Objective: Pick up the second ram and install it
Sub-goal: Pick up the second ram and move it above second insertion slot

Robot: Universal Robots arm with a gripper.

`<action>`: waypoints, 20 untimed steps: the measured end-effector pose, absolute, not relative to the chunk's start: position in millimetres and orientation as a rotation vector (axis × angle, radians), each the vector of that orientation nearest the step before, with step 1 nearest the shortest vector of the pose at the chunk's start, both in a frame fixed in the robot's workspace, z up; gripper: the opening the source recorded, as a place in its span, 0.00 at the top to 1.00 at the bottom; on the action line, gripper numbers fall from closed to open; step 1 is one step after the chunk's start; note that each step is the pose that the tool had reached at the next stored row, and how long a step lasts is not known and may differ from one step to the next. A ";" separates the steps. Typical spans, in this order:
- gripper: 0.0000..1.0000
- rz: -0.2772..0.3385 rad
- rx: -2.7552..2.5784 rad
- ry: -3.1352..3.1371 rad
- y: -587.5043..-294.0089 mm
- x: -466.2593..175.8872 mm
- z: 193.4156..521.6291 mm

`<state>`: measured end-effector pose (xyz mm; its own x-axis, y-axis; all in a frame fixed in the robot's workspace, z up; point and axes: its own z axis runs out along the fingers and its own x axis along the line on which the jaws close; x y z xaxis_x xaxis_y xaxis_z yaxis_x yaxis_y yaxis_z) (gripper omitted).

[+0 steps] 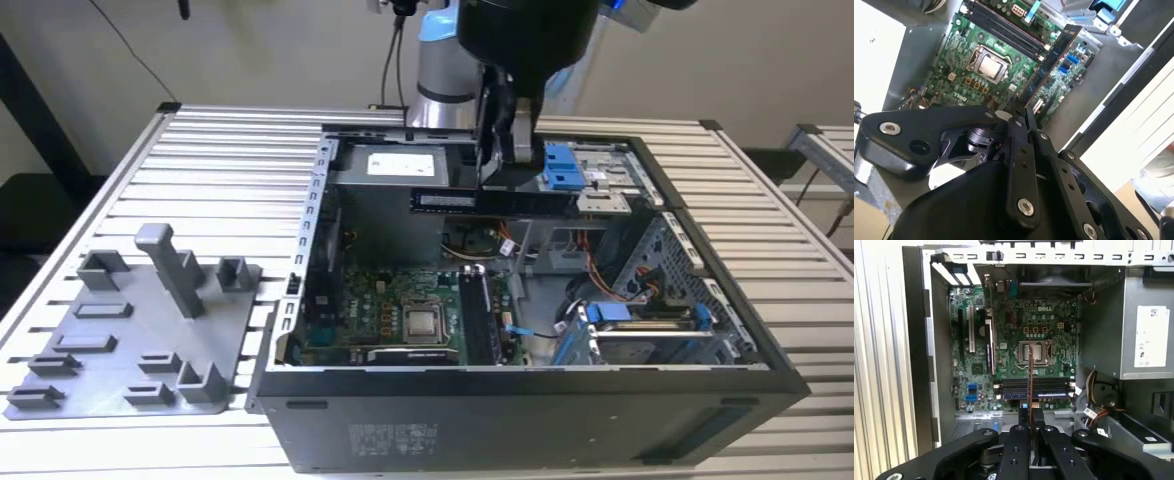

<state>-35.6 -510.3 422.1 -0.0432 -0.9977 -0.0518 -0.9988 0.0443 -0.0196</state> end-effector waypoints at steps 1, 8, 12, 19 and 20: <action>0.86 0.034 -2.137 2.233 -510.3 -32.6 422.1; 0.86 0.034 -2.137 2.233 -510.3 -12.2 422.1; 0.86 0.034 -2.137 2.233 -510.3 -3.4 422.1; 0.86 0.034 -2.135 2.235 -509.3 -2.8 422.1; 0.86 0.033 -2.133 2.236 -508.2 -2.9 422.1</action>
<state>-2.9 -508.2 422.1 -0.0464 -0.9976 -0.0517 -0.9987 0.0474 -0.0195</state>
